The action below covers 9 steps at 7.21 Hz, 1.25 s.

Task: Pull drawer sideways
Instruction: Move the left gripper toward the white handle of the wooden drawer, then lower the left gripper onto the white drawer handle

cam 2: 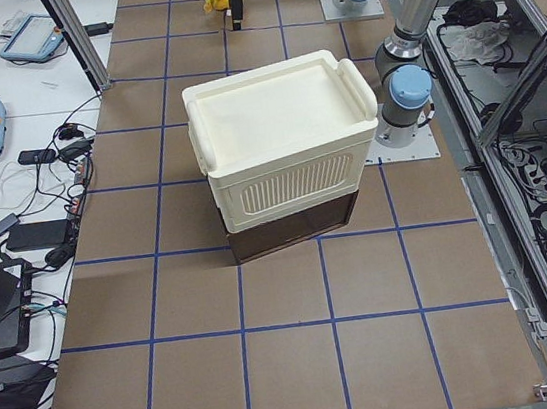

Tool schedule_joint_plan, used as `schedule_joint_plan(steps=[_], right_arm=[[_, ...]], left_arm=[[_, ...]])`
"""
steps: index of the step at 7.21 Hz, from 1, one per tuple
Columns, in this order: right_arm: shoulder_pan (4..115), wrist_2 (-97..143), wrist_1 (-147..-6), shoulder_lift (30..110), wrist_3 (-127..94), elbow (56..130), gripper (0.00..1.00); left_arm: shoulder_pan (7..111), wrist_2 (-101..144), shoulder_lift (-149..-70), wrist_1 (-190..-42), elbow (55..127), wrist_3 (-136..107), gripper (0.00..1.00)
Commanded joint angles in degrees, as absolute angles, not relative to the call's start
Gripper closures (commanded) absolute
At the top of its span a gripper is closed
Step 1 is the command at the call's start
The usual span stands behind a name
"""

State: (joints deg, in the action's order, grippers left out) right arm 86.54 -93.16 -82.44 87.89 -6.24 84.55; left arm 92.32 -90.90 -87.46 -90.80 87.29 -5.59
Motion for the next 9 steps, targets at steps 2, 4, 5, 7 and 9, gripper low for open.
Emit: schedule_joint_plan(steps=[2, 4, 5, 7, 9], right_arm=[[86.6, -93.2, -82.4, 87.9, -6.2, 84.6, 0.00], [86.6, -93.2, -82.4, 87.9, -6.2, 84.6, 0.00], [86.6, -93.2, -82.4, 87.9, -6.2, 84.6, 0.00], [86.5, -93.2, -82.4, 87.9, -6.2, 84.6, 0.00], [86.6, -93.2, -82.4, 87.9, -6.2, 84.6, 0.00]], left_arm=[[95.3, -92.5, -93.8, -89.0, 90.5, -7.7, 0.00], [95.8, -98.9, -97.8, -88.4, 92.4, -8.5, 0.00], [97.8, -104.1, -99.3, -88.3, 94.7, -12.8, 0.00], [102.4, -119.8, -102.8, -89.3, 99.1, -17.6, 0.00], [102.5, -133.3, -105.6, -89.2, 106.1, -18.5, 0.00]])
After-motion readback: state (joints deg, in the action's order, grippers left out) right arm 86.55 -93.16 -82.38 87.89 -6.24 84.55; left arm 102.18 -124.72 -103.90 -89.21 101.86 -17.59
